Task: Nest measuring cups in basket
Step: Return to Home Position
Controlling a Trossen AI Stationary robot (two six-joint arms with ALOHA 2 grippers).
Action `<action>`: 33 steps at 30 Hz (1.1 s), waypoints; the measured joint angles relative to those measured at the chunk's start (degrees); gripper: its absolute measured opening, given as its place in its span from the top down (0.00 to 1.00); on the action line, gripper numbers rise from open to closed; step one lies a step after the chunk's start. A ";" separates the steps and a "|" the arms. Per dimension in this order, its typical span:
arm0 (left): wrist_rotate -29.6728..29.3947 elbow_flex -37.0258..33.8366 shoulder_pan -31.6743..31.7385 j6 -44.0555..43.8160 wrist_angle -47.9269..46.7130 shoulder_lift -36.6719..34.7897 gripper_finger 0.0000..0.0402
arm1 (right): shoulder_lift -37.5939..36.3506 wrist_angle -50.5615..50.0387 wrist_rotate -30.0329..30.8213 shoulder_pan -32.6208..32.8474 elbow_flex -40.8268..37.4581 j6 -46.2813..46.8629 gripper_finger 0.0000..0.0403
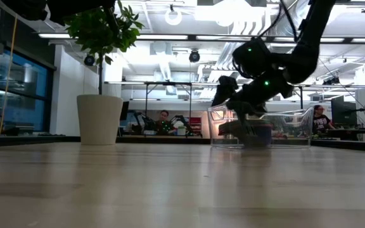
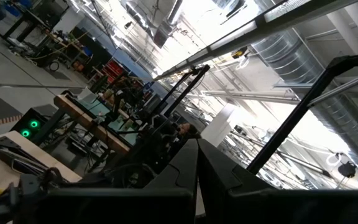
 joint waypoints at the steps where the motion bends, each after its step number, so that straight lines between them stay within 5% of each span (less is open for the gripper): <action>1: 0.00 -0.01 0.00 0.00 0.00 0.00 1.00 | 0.00 -1.71 -1.05 -0.24 0.89 -0.24 0.01; 14: 0.00 -0.01 0.00 0.01 -0.01 0.00 1.00 | -0.75 -9.94 -4.37 -0.85 3.94 -0.56 0.01; 24: 0.00 -0.02 0.00 0.02 -0.04 0.00 1.00 | -11.28 -25.61 -4.58 -1.37 3.94 -3.76 0.01; 33: 0.00 -0.02 0.01 0.57 -0.11 0.00 1.00 | -14.14 -29.10 -11.76 -1.65 3.92 -5.76 0.01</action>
